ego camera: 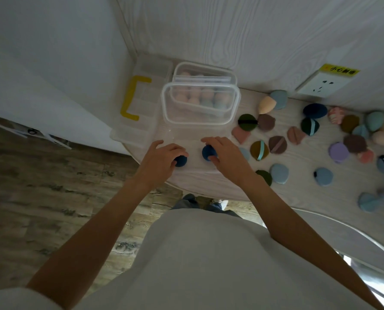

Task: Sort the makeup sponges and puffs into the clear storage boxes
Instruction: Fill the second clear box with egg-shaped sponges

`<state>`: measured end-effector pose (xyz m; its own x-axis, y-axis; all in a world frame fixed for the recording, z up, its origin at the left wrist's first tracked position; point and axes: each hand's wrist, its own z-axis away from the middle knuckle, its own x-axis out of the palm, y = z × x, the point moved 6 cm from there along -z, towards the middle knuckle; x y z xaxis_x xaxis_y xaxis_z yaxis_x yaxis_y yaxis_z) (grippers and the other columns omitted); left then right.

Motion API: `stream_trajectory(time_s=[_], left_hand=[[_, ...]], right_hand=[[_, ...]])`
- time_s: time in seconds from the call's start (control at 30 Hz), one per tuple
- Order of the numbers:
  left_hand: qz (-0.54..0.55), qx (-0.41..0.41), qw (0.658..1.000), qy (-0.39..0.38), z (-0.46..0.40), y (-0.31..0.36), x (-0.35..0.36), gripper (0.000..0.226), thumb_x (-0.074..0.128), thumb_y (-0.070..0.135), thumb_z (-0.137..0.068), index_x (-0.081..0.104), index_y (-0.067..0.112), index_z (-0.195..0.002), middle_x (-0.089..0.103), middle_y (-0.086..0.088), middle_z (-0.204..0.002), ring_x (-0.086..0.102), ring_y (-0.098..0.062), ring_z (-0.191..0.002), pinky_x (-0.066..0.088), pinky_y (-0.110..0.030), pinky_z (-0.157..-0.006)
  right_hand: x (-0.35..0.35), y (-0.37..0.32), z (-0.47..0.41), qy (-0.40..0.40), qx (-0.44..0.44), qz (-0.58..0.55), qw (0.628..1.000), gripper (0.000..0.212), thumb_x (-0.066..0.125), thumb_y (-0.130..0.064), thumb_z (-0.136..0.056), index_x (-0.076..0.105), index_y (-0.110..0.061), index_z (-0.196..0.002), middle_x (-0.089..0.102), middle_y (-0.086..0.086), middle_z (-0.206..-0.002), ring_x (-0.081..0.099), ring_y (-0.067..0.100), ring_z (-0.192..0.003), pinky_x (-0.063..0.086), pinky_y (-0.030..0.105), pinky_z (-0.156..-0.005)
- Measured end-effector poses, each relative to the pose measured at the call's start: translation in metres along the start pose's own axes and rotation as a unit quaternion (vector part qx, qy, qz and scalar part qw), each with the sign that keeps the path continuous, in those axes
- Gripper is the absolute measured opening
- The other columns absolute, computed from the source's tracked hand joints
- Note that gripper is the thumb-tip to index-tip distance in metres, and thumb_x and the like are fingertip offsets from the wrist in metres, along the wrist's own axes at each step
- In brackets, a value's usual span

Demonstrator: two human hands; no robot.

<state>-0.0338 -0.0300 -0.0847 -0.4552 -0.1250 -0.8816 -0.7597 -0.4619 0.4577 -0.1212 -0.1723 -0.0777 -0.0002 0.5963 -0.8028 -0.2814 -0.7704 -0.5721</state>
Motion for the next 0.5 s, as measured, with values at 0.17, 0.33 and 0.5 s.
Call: stream_trajectory(time_s=[0.17, 0.33, 0.5], left_hand=[[-0.036, 0.023, 0.998, 0.043, 0.005, 0.007, -0.008, 0.031, 0.047, 0.021, -0.074, 0.075, 0.025, -0.086, 0.068, 0.010, -0.109, 0.057, -0.023, -0.104, 0.022, -0.034, -0.092], [-0.063, 0.062, 0.996, 0.004, 0.017, 0.008, -0.003, 0.033, 0.063, 0.042, -0.071, 0.072, 0.021, -0.094, 0.064, 0.005, -0.108, 0.059, -0.020, -0.098, 0.023, -0.038, -0.090], [0.000, 0.041, 0.999, 0.026, 0.013, 0.007, 0.002, 0.036, 0.077, 0.008, -0.065, 0.070, 0.012, -0.100, 0.067, -0.004, -0.105, 0.063, -0.024, -0.093, 0.035, -0.038, -0.090]], right_hand=[[-0.006, -0.006, 0.000, 0.045, 0.013, -0.019, 0.999, 0.025, 0.069, -0.019, -0.080, 0.061, -0.012, -0.102, 0.064, 0.004, -0.104, 0.054, 0.023, -0.094, 0.039, 0.030, -0.078], [-0.003, -0.013, 0.001, 0.052, -0.005, -0.029, 0.998, 0.024, 0.070, -0.009, -0.077, 0.060, -0.012, -0.099, 0.059, 0.006, -0.108, 0.060, 0.023, -0.079, 0.049, 0.034, -0.066], [0.015, -0.015, 0.000, -0.010, 0.016, -0.013, 1.000, 0.024, 0.063, -0.005, -0.082, 0.066, -0.010, -0.105, 0.057, 0.011, -0.112, 0.061, 0.026, -0.085, 0.050, 0.033, -0.075]])
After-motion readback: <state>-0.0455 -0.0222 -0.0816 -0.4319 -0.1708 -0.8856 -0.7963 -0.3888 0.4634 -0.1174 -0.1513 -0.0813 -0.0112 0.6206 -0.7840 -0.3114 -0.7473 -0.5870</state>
